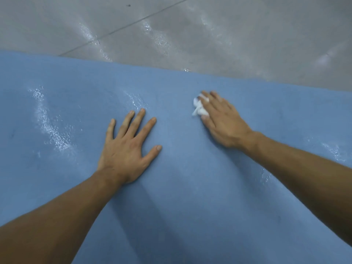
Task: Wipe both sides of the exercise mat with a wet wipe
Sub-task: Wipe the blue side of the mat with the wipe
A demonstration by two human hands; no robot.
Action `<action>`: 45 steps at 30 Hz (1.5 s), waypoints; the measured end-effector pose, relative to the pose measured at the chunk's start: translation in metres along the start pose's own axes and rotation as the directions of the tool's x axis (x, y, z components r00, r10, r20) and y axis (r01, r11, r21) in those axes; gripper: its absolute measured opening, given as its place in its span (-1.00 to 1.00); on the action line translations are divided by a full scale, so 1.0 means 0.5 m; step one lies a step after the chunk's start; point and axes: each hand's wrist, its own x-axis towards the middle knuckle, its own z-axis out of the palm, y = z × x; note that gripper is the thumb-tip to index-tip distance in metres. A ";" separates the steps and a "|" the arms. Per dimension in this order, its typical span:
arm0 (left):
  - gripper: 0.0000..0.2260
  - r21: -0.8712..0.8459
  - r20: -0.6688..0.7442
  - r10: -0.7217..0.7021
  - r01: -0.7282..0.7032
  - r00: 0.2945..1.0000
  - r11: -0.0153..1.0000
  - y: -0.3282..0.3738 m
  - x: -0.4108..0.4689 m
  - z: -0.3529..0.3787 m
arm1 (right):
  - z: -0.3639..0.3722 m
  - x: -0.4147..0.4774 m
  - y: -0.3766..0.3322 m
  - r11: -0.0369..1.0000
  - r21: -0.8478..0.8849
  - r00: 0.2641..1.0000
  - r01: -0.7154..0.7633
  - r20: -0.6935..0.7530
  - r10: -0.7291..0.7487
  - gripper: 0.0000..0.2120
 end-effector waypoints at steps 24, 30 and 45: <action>-0.34 -0.087 0.092 0.130 -0.122 0.987 0.989 -0.066 -0.028 -0.024 | 0.045 -0.007 -0.190 0.979 -0.058 0.980 -0.198 -0.039 0.196 -0.35; -0.34 -0.081 0.063 0.066 -0.061 0.996 0.995 -0.172 -0.072 -0.037 | 0.094 -0.048 -0.344 0.999 0.033 0.998 0.012 -0.059 -0.010 -0.42; -0.40 -0.079 0.001 -0.019 0.019 1.000 0.997 -0.339 -0.241 -0.043 | 0.098 -0.021 -0.410 0.953 -0.201 0.972 0.227 0.100 -0.211 -0.31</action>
